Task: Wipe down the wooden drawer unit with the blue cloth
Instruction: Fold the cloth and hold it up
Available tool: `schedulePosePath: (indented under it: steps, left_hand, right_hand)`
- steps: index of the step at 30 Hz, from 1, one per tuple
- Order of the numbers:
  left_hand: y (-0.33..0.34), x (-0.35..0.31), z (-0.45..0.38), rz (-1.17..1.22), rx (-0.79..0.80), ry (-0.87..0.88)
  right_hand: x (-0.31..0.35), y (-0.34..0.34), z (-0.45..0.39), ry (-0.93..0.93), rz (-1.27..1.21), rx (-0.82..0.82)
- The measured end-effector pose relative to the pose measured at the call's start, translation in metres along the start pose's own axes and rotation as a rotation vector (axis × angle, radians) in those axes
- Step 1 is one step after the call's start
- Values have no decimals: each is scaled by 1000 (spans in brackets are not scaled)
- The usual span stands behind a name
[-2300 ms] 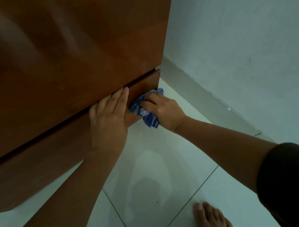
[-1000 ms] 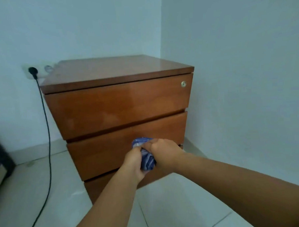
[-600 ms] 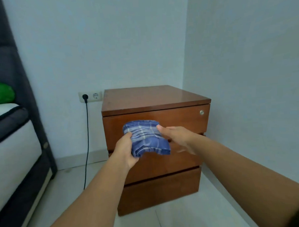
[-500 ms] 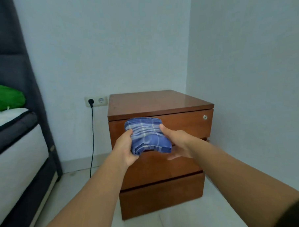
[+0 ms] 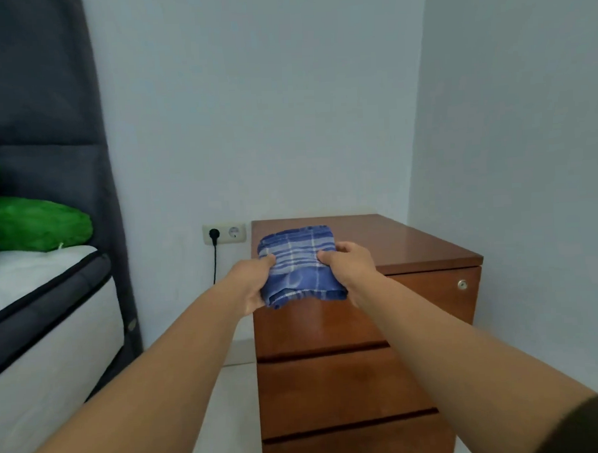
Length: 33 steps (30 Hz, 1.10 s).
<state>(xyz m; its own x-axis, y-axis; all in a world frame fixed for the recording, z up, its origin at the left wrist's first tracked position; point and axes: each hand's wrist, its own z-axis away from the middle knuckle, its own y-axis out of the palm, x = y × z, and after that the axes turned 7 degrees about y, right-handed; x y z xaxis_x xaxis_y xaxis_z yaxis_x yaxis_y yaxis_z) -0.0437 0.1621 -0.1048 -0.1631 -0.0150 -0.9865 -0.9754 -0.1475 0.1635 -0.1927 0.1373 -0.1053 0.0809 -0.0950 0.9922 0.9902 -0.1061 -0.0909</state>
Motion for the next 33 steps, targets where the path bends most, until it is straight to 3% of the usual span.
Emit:
schedulePosePath:
  steps: [5, 10, 17, 19, 22, 24, 28, 33]
  left_hand:
    - [-7, -10, -58, -214, -72, 157]
    - [-12, -6, -93, -702, -182, 329]
    - [-15, 11, -120, -958, -196, 382]
    - [-18, 17, -126, -1059, -184, 376]
    - [-23, 24, -137, -1142, -185, 412]
    - [-24, 26, -142, -1221, -113, 418]
    - [-27, 29, -150, -1368, 143, 315]
    - [-36, 29, -155, -1495, 177, 199]
  right_hand:
    - [16, 23, -55, -78, 57, -64]
    - [18, 34, -95, -181, 226, -99]
    - [9, 44, -129, -247, 466, -10]
    - [6, 47, -134, -255, 634, 7]
    - [2, 54, -137, -391, 800, -29]
    - [1, 61, -133, -452, 927, 47]
    - [-4, 64, -125, -385, 1225, 164]
    - [-10, 60, -119, -357, 1318, 118]
